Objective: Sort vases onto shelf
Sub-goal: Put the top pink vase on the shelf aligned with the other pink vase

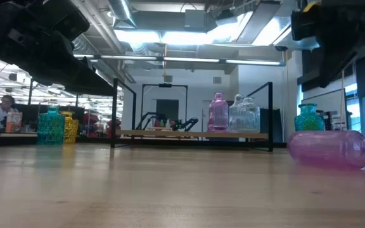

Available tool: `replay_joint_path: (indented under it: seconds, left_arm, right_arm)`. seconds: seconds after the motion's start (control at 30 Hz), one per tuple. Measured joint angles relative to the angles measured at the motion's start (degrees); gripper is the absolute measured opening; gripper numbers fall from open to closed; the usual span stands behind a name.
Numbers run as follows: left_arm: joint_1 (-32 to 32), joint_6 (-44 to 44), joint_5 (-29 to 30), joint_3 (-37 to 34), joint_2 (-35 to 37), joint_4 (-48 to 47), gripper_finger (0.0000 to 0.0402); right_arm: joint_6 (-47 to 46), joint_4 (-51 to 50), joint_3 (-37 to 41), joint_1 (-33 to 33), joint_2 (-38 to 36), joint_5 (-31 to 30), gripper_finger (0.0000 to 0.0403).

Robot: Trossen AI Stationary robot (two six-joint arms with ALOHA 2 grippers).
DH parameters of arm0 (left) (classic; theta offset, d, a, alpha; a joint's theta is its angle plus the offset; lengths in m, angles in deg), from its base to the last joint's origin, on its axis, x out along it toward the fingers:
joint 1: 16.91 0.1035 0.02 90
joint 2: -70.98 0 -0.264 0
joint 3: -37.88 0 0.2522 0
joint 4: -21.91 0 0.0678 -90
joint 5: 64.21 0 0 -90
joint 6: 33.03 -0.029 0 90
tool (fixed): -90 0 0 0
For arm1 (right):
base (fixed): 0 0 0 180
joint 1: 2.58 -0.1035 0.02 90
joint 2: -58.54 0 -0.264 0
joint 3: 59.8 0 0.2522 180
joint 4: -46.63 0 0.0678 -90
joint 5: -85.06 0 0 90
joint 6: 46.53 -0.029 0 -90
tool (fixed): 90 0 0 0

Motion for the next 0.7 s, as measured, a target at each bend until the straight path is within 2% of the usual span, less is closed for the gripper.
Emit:
replay_joint_path:
  seconds: [0.2, 0.43, 0.53, 0.7]
  left_arm:
    - [0.0, 0.02, -0.09, 0.0, 0.0, 0.0, 0.0162]
    - [0.0, 0.02, -0.13, 0.0, 0.0, 0.02, 0.0162]
    - [0.0, 0.04, -0.13, 0.0, 0.0, 0.03, 0.0162]
    - [0.0, 0.31, -0.11, 0.0, 0.0, 0.04, 0.0162]
  right_arm:
    - [0.44, 6.27, -0.04, -2.87, 2.63, 1.69, 0.0172]
    - [0.2, 9.54, -0.04, -10.38, 9.7, 1.0, 0.0266]
    - [-1.24, 9.76, -0.04, -14.07, 12.82, -1.3, 0.0285]
    - [-7.75, 10.54, -0.04, -19.79, 17.37, -5.19, 0.0291]
